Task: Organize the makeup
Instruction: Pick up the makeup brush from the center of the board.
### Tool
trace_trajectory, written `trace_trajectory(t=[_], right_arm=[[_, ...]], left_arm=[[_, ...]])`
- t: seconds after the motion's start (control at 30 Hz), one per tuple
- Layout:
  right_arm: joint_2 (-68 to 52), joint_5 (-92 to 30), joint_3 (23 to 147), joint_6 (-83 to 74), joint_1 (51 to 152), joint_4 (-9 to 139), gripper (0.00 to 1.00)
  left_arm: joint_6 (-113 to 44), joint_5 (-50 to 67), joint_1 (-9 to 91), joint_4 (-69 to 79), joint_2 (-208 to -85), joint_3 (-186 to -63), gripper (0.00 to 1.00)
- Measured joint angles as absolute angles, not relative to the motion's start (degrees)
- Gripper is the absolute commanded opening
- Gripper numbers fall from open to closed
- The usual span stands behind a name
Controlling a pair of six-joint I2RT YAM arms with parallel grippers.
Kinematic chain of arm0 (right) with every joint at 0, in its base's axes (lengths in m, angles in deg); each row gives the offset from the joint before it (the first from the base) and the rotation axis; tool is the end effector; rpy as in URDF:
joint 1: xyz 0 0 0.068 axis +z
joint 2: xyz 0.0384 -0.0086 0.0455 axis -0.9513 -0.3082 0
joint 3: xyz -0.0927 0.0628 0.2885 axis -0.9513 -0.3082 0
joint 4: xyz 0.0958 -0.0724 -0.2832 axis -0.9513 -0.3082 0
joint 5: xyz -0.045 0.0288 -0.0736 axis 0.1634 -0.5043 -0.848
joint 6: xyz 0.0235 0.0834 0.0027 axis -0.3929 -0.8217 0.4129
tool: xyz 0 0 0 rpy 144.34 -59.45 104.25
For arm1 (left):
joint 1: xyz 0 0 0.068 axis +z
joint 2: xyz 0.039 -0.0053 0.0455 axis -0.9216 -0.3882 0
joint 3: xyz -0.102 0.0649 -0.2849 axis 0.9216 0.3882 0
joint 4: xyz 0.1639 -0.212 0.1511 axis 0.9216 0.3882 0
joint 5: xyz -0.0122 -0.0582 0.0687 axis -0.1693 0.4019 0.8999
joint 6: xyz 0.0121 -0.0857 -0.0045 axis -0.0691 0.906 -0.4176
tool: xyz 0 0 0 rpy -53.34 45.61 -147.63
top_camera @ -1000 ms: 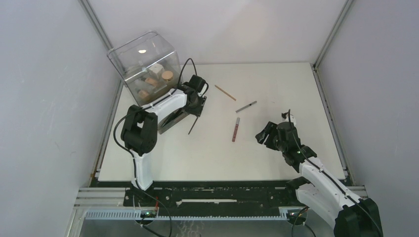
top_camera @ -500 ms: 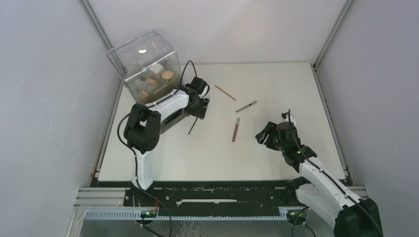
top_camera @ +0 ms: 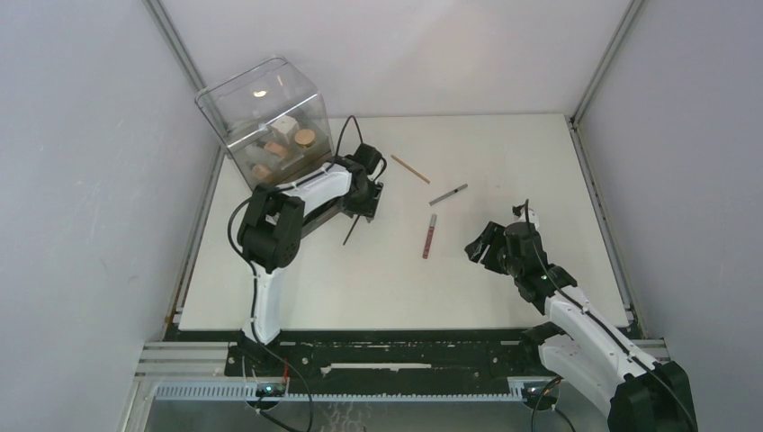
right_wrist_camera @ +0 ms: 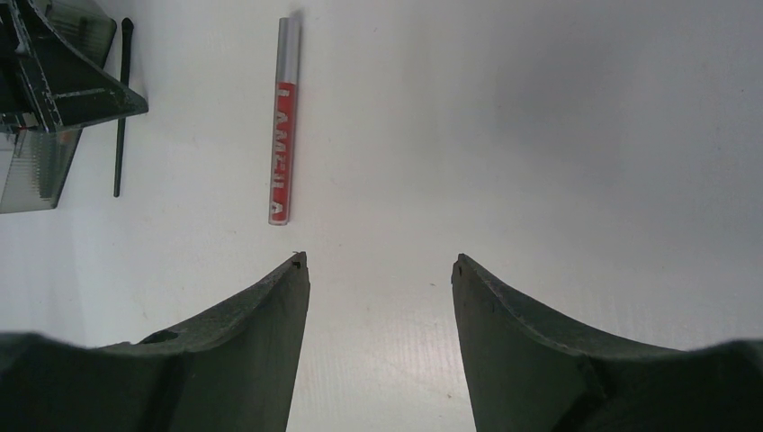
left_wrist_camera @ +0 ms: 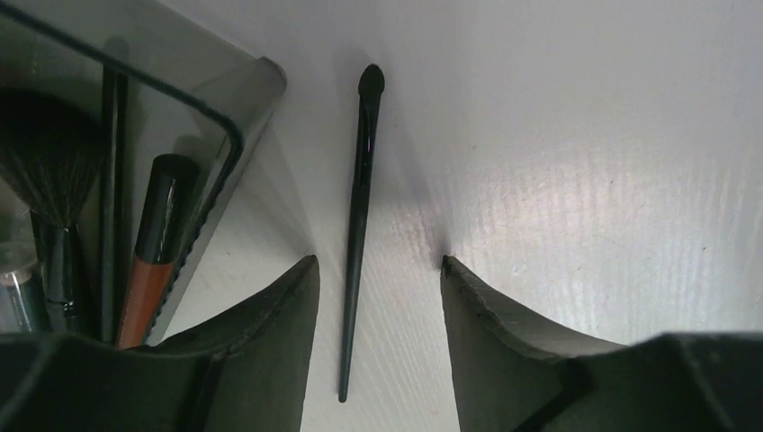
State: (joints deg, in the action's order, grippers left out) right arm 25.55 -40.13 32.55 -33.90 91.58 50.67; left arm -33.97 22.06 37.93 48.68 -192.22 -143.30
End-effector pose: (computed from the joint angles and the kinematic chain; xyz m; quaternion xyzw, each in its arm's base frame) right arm 0.2127 0.0735 0.1744 0.1367 0.8930 0.1917 0.3836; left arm 0.4473 -0.2422 0.1323 0.1394 0.9764 -0.0131 0.1645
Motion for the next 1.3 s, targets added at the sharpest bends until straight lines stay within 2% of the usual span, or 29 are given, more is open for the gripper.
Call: trace_trajectory(t=[0.17,0.47,0.8,1.3], right_arm=[[25.48,-39.98,32.55,-33.88,91.58,50.89,0.67],[25.13,-39.83,32.55,-33.88,91.58,50.98,0.67],[24.98,-39.83,32.55,-33.88,91.55,51.11,0.67],[24.85,-39.89,32.55,-33.88,91.58,51.11,0.67]], left_arm=[[-33.99,20.49,37.95,48.61,-192.92,-144.20,0.42],[-34.34,17.73,38.41,48.66,-193.14,-144.48,0.01],[-38.36,18.13,38.43,51.94,-193.60,-146.49,0.00],[-52.72,37.32,38.58,54.89,-180.51,-147.43,0.00]])
